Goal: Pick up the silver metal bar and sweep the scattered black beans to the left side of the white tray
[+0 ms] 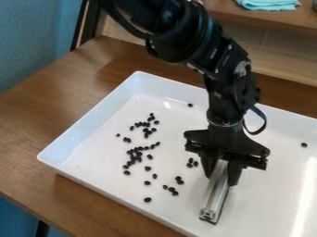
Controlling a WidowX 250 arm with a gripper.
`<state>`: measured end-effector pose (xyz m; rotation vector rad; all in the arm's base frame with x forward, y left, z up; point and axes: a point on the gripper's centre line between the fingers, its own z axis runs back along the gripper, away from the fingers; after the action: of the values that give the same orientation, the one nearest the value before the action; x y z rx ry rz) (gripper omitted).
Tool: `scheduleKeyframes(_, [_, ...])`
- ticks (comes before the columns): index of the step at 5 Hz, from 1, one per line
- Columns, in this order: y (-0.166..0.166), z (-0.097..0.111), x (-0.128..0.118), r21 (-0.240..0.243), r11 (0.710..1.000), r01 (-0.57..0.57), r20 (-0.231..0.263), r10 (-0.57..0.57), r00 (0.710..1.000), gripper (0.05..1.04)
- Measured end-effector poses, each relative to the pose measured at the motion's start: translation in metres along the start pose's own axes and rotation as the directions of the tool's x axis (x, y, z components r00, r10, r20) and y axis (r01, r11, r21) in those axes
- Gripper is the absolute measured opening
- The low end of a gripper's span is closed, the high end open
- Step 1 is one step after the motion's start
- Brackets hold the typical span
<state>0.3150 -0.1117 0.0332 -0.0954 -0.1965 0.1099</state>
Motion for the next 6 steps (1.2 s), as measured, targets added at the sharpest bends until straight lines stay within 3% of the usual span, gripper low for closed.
scheduleKeyframes(1, [0.019,-0.002,0.003,0.01,1.0,-0.002,0.037,0.001,0.999,0.385])
scheduleKeyframes(2, [0.053,0.003,0.008,0.015,1.0,0.013,0.015,-0.013,1.0,0.385])
scheduleKeyframes(3, [0.11,0.009,0.012,0.05,0.999,-0.021,-0.006,0.022,1.0,0.385])
scheduleKeyframes(6, [0.198,0.015,0.042,0.141,0.99,0.009,0.026,-0.013,1.0,0.385])
